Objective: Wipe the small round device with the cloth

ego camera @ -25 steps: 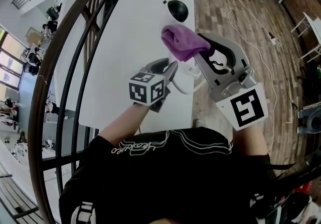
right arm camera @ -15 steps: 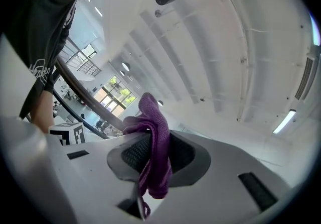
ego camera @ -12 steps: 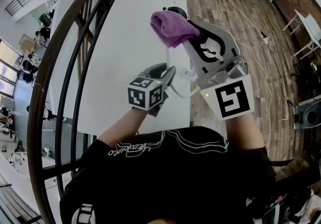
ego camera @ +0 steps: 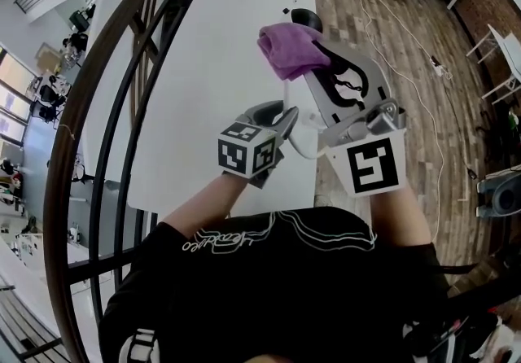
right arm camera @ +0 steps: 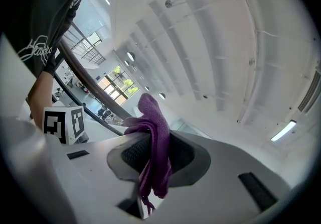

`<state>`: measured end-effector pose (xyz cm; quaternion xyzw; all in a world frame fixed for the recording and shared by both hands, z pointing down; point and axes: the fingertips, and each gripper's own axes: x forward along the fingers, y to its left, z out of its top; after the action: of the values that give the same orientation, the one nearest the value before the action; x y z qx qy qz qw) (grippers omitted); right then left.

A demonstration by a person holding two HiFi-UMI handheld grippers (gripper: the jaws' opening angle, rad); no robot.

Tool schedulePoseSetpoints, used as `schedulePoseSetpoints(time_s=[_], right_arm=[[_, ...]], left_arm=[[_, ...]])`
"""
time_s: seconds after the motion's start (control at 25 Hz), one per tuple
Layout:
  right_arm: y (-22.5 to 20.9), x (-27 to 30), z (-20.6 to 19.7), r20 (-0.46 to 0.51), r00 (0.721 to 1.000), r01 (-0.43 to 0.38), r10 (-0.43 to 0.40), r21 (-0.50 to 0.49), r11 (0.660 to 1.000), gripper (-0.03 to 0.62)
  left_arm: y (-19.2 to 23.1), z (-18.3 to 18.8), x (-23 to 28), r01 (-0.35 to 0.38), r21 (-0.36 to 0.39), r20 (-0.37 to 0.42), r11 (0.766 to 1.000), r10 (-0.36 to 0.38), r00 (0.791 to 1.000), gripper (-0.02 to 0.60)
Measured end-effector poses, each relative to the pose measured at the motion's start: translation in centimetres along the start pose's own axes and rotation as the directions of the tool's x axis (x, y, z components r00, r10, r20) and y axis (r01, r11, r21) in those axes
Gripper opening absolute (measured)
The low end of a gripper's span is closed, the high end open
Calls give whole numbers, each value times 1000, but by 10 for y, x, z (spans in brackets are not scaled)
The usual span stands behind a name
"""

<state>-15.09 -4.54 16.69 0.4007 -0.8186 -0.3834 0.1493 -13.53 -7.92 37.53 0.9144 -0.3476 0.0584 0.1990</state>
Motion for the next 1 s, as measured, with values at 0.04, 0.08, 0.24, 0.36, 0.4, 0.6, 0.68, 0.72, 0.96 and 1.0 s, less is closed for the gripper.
schedulePoseSetpoints(time_s=[0.04,0.08,0.24,0.36,0.4,0.6,0.68,0.72,0.96,1.0], right_arm=[[2,0,-2,-7,1000,0,0,-6,1000,72],[3,0,-5,-14,1000,2,-2,-21,1000,72],[12,-3,-13,-33,999,-2,0,-55,999,72],[25,0,-17,-59,998,-17,13,-67,998,72],[29,1,-19,-69,997,-24,18,-83,996,72],[44,5,-28,-100,993,-69,58,-112,991,72],[50,4,-36,-111,991,-89,77,-99,991,72],[53,4,-40,-117,989,-100,89,-88,991,72],[68,2,-56,-118,980,-161,162,15,987,72],[71,2,-58,-123,978,-170,172,22,985,72]], left_arm=[[0,0,1,0,2,0,1000,0,1000,104],[0,0,2,0,3,1,1000,0,1000,104],[-3,-4,4,0,4,2,1000,0,1000,104],[-2,-5,1,-1,1,3,1000,1,1000,104],[-1,-6,1,-1,0,4,1000,1,1000,104],[-1,-2,1,5,6,9,1000,-5,1000,106],[-1,-2,2,6,8,10,1000,-6,1000,107],[-1,-2,3,8,6,12,1000,-8,1000,107],[-1,-2,4,25,-4,31,1000,-25,999,109],[-1,-2,3,26,-7,35,1000,-26,999,109]])
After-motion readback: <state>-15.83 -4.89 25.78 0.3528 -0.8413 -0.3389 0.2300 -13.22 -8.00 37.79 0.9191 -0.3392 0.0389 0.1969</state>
